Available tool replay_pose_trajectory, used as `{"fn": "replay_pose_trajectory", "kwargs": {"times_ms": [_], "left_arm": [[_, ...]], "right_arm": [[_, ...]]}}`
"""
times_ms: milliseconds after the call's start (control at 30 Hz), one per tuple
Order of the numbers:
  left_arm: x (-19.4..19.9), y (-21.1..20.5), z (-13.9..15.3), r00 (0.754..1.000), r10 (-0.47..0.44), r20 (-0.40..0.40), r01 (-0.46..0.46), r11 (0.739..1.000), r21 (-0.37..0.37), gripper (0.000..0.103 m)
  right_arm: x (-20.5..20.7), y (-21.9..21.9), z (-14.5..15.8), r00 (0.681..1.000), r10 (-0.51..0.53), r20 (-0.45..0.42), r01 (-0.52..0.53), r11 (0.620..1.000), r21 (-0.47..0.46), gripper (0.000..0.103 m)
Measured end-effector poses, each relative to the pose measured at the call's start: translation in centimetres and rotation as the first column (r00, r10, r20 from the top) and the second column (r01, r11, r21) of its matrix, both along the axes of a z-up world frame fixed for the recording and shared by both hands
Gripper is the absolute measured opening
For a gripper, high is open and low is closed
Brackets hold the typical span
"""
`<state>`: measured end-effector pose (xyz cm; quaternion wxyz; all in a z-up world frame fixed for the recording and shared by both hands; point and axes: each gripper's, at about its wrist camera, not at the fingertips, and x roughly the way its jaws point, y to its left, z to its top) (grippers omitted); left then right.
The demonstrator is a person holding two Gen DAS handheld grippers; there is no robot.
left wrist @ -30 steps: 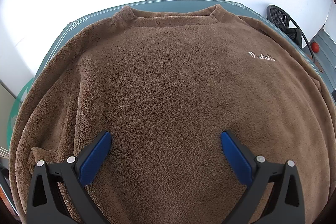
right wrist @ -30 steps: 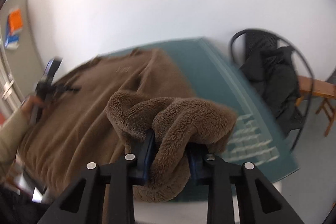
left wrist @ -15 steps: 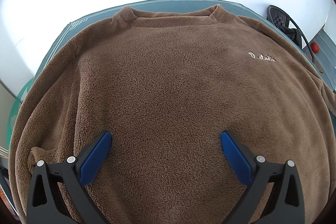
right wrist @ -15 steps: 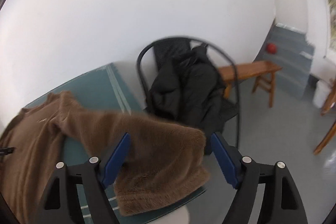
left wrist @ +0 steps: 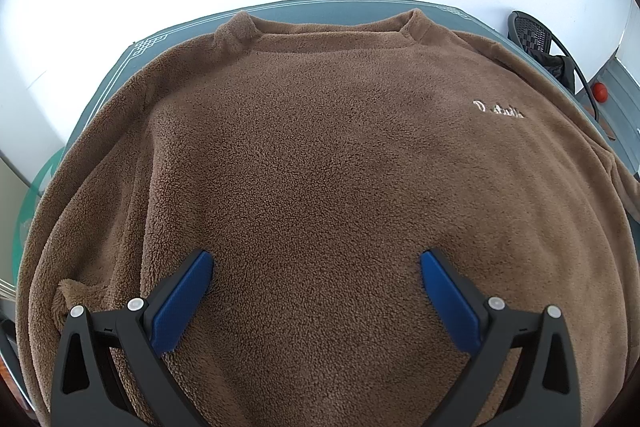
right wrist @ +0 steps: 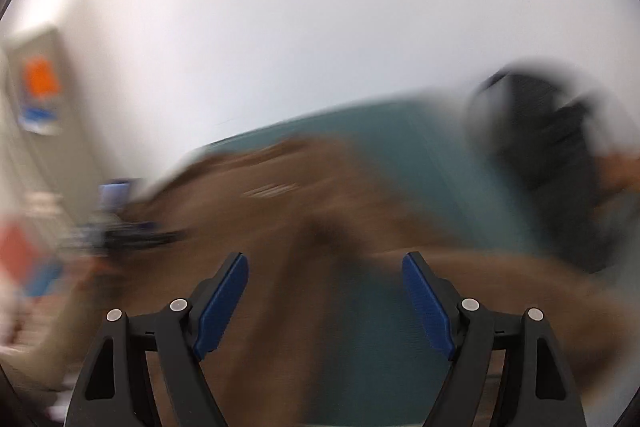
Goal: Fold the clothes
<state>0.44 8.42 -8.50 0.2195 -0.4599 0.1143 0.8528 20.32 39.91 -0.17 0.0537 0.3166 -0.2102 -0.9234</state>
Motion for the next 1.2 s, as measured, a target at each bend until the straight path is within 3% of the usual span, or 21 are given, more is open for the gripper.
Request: {"fn": "replay_pose_trajectory", "kwargs": {"times_ms": [67, 133, 333, 500, 600, 667, 733, 800, 900, 967, 1200], "left_arm": [[0.0, 0.0, 0.0, 1.0, 0.0, 0.0, 0.0, 1.0, 0.001, 0.103], [0.0, -0.1, 0.0, 1.0, 0.0, 0.0, 0.0, 1.0, 0.003, 0.103], [0.0, -0.1, -0.1, 1.0, 0.0, 0.001, 0.0, 1.0, 0.008, 0.103], [0.0, -0.2, -0.1, 1.0, -0.001, 0.002, 0.001, 1.0, 0.01, 0.103], [0.1, -0.2, -0.1, 1.0, -0.001, 0.002, 0.001, 1.0, 0.01, 0.103], [0.1, -0.2, -0.1, 1.0, -0.001, 0.002, 0.001, 1.0, 0.01, 0.103], [0.1, -0.2, -0.1, 1.0, 0.0, 0.002, 0.0, 1.0, 0.01, 0.103], [0.1, -0.2, -0.2, 1.0, 0.0, 0.002, 0.0, 1.0, 0.01, 0.103], [0.1, -0.2, -0.2, 1.0, 0.0, 0.002, 0.0, 1.0, 0.011, 0.103], [0.1, -0.2, -0.2, 1.0, 0.0, 0.003, 0.0, 1.0, 0.011, 0.103], [0.1, -0.3, -0.3, 1.0, -0.002, 0.003, 0.002, 1.0, 0.013, 0.103]], "right_arm": [[-2.7, -0.4, -1.3, 0.995, 0.091, 0.045, -0.083, 0.984, -0.156, 0.081], [-5.1, -0.6, -2.5, 0.989, 0.125, 0.085, -0.104, 0.969, -0.223, 0.081], [-9.9, 1.1, -5.3, 0.982, 0.056, 0.182, -0.004, 0.962, -0.274, 0.081], [-11.6, 2.9, -6.8, 0.975, -0.049, 0.218, 0.109, 0.957, -0.27, 0.081], [-12.0, 3.3, -7.1, 0.971, -0.105, 0.217, 0.156, 0.96, -0.232, 0.077], [-12.5, 3.3, -7.1, 0.965, -0.138, 0.225, 0.178, 0.969, -0.171, 0.058], [-12.7, 3.5, -7.0, 0.956, -0.177, 0.236, 0.204, 0.974, -0.098, 0.03], [-12.8, 3.9, -6.8, 0.946, -0.225, 0.235, 0.237, 0.971, -0.023, 0.019], [-12.2, 5.4, -5.1, 0.931, -0.323, 0.169, 0.312, 0.946, 0.091, 0.01], [-12.2, 6.6, -4.2, 0.924, -0.354, 0.145, 0.341, 0.934, 0.106, 0.01], [-13.9, 4.9, -6.5, 0.92, -0.332, 0.211, 0.281, 0.93, 0.239, 0.011]]}}
